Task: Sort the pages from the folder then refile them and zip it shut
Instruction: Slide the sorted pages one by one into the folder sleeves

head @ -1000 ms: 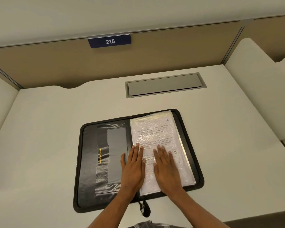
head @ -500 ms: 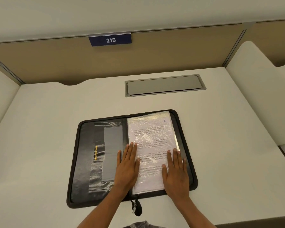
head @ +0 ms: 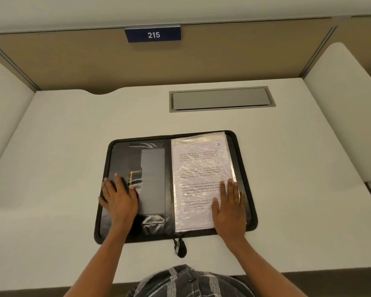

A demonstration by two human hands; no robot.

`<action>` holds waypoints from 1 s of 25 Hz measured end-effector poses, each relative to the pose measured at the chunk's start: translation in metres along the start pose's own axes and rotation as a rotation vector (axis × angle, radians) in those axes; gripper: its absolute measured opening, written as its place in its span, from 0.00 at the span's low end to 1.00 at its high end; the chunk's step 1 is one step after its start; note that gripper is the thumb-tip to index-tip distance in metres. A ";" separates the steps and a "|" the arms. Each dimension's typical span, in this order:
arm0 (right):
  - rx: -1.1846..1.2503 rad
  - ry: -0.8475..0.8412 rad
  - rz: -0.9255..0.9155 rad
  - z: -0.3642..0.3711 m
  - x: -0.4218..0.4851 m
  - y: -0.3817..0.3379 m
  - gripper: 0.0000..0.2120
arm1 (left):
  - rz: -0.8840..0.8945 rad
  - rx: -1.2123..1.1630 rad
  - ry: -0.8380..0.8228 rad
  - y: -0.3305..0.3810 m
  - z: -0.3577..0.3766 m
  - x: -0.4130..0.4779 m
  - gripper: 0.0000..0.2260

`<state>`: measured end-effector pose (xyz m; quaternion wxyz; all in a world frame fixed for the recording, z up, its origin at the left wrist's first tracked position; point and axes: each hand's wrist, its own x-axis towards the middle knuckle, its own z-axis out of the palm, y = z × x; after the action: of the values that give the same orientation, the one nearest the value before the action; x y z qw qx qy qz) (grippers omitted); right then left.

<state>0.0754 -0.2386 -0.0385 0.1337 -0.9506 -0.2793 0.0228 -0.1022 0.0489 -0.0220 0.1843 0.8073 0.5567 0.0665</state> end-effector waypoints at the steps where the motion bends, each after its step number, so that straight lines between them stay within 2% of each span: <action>1: -0.002 0.003 0.001 0.000 0.000 0.000 0.30 | -0.045 -0.015 -0.024 -0.007 -0.005 0.004 0.32; 5: -0.009 0.014 -0.004 0.000 0.000 0.001 0.31 | -0.079 -0.072 -0.053 -0.017 -0.023 0.008 0.35; 8: -0.017 0.025 -0.004 0.000 0.000 0.000 0.30 | -0.166 -0.177 -0.058 -0.024 -0.038 0.024 0.34; 11: -0.026 0.014 0.003 0.000 -0.001 -0.001 0.30 | -0.318 -0.424 -0.063 -0.024 -0.059 0.039 0.34; 14: -0.035 0.001 0.008 0.000 -0.001 -0.001 0.31 | -0.413 -0.574 -0.093 -0.015 -0.080 0.044 0.28; 19: -0.025 0.017 0.006 -0.002 -0.001 -0.002 0.31 | -0.305 -0.585 -0.083 -0.013 -0.114 0.056 0.15; 25: 0.007 -0.058 0.010 -0.003 0.003 -0.001 0.31 | -0.048 -0.559 -0.034 0.018 -0.155 0.047 0.09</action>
<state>0.0777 -0.2367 -0.0349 0.1284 -0.9504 -0.2784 0.0521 -0.1176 0.1212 0.1233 0.4107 0.7126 0.5325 0.1997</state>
